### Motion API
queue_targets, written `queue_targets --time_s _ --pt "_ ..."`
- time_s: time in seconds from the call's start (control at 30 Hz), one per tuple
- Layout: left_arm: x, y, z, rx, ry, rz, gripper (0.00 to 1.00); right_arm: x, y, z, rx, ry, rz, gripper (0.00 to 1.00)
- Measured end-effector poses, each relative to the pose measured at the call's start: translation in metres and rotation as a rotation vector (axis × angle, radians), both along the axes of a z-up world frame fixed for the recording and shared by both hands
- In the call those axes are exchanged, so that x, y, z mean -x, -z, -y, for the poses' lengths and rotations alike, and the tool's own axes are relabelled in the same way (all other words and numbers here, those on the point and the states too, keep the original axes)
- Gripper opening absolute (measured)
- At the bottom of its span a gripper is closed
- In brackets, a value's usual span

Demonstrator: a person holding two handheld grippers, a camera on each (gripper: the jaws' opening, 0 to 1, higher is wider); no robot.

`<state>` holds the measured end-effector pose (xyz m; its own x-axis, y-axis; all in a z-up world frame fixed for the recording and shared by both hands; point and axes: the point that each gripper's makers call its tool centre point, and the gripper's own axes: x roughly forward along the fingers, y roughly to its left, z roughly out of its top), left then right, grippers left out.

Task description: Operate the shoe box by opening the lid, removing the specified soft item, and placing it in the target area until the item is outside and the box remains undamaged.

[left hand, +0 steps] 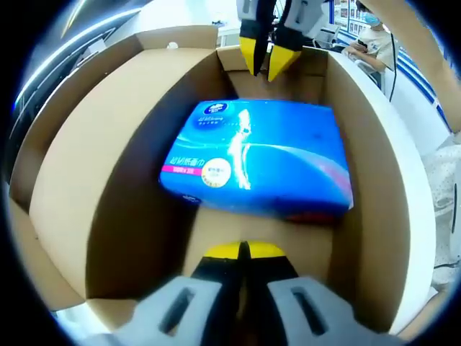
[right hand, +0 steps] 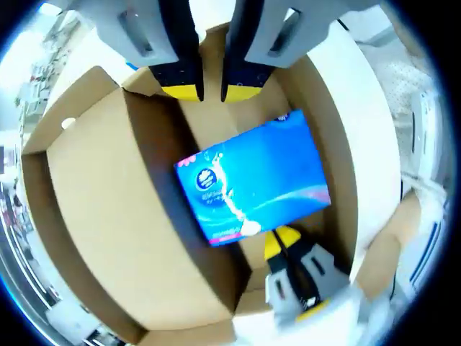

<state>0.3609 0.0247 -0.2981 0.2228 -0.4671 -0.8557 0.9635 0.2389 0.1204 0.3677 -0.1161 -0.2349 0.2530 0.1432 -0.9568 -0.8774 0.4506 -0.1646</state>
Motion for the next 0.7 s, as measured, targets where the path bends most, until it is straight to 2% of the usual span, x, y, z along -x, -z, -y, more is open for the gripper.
queue_targets --time_s 0.1,0.23,0.5,0.57,0.7 --pt "0.000 0.000 0.000 -0.002 0.000 0.002 0.00 0.002 -0.002 -0.010 -0.053 0.066 -0.052 0.11" --pt "0.001 0.000 0.000 -0.016 0.005 0.020 0.00 0.002 0.000 -0.028 -0.102 0.078 -0.061 0.15" --pt "0.000 0.000 -0.001 -0.054 0.025 0.062 0.00 0.011 0.011 -0.056 -0.179 0.136 -0.091 0.33" --pt "0.000 0.000 -0.002 -0.048 0.023 0.057 0.00 0.011 0.011 -0.059 -0.196 0.151 -0.091 0.39" --pt "-0.002 0.000 -0.002 -0.032 0.003 0.031 0.00 0.013 0.013 -0.060 -0.224 0.208 -0.102 0.43"
